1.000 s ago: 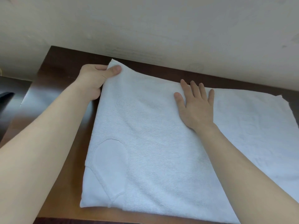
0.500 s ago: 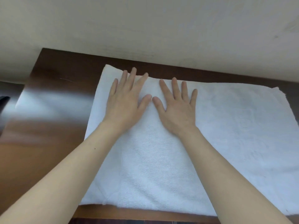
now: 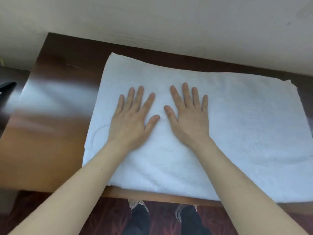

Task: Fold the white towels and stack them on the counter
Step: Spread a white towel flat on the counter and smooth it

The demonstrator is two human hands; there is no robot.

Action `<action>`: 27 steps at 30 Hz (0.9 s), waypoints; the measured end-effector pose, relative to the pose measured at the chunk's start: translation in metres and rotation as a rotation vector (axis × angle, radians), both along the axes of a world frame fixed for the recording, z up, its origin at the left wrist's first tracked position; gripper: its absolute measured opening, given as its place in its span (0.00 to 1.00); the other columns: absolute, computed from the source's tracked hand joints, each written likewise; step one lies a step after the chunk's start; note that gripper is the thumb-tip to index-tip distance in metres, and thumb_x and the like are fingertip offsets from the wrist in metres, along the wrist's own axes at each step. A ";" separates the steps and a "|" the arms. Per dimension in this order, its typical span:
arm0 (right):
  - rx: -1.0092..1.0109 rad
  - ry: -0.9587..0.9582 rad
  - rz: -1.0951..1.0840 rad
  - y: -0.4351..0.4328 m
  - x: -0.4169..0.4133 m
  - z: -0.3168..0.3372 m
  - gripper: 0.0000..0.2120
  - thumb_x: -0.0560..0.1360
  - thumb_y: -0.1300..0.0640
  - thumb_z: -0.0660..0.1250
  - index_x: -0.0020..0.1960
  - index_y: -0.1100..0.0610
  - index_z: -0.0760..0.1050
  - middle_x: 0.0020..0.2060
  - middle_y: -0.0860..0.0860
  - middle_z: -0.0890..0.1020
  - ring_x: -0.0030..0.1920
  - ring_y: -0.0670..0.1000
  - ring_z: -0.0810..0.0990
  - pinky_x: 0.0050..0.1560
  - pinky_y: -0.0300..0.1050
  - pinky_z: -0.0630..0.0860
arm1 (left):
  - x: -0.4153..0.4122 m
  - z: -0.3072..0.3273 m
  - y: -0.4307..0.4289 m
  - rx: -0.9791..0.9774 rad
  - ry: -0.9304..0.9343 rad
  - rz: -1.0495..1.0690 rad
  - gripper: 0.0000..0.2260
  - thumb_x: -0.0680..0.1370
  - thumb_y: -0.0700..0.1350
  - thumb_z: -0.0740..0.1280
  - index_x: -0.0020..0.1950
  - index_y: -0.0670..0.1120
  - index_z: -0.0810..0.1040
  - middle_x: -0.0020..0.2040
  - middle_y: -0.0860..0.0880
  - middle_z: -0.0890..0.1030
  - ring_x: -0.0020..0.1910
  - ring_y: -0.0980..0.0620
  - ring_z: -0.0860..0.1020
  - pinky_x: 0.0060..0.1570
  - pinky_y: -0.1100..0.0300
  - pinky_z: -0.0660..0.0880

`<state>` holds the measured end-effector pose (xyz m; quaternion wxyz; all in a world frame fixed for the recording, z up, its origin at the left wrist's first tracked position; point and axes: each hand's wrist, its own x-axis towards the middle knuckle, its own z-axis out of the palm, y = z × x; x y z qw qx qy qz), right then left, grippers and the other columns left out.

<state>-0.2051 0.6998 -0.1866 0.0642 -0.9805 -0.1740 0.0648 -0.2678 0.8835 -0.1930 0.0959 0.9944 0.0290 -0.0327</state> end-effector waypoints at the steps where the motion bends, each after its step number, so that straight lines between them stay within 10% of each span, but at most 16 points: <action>1: -0.009 0.007 -0.014 -0.008 -0.001 0.000 0.31 0.79 0.32 0.35 0.80 0.40 0.41 0.80 0.48 0.43 0.80 0.54 0.40 0.76 0.61 0.36 | -0.001 -0.001 0.005 -0.004 0.007 0.030 0.31 0.81 0.66 0.42 0.82 0.55 0.48 0.82 0.48 0.46 0.81 0.46 0.43 0.78 0.47 0.42; 13: -0.077 0.069 -0.388 -0.182 -0.024 0.003 0.31 0.79 0.33 0.35 0.80 0.42 0.38 0.80 0.49 0.42 0.79 0.53 0.39 0.77 0.61 0.38 | -0.001 0.013 -0.041 -0.014 0.064 0.315 0.37 0.78 0.67 0.32 0.82 0.49 0.46 0.82 0.44 0.45 0.80 0.40 0.41 0.77 0.43 0.39; 19: -0.051 0.041 -0.338 -0.200 -0.031 0.000 0.33 0.78 0.30 0.36 0.80 0.42 0.39 0.80 0.49 0.43 0.80 0.54 0.40 0.77 0.60 0.37 | 0.001 0.012 -0.200 -0.118 0.014 -0.172 0.33 0.80 0.67 0.37 0.82 0.55 0.43 0.82 0.48 0.42 0.80 0.46 0.40 0.78 0.47 0.39; 27: -0.019 0.043 -0.572 -0.334 -0.047 0.000 0.32 0.80 0.33 0.38 0.80 0.43 0.44 0.81 0.53 0.48 0.80 0.55 0.46 0.77 0.61 0.45 | 0.006 -0.003 -0.204 -0.012 -0.024 -0.149 0.30 0.82 0.65 0.44 0.82 0.54 0.51 0.82 0.48 0.50 0.81 0.46 0.46 0.78 0.48 0.43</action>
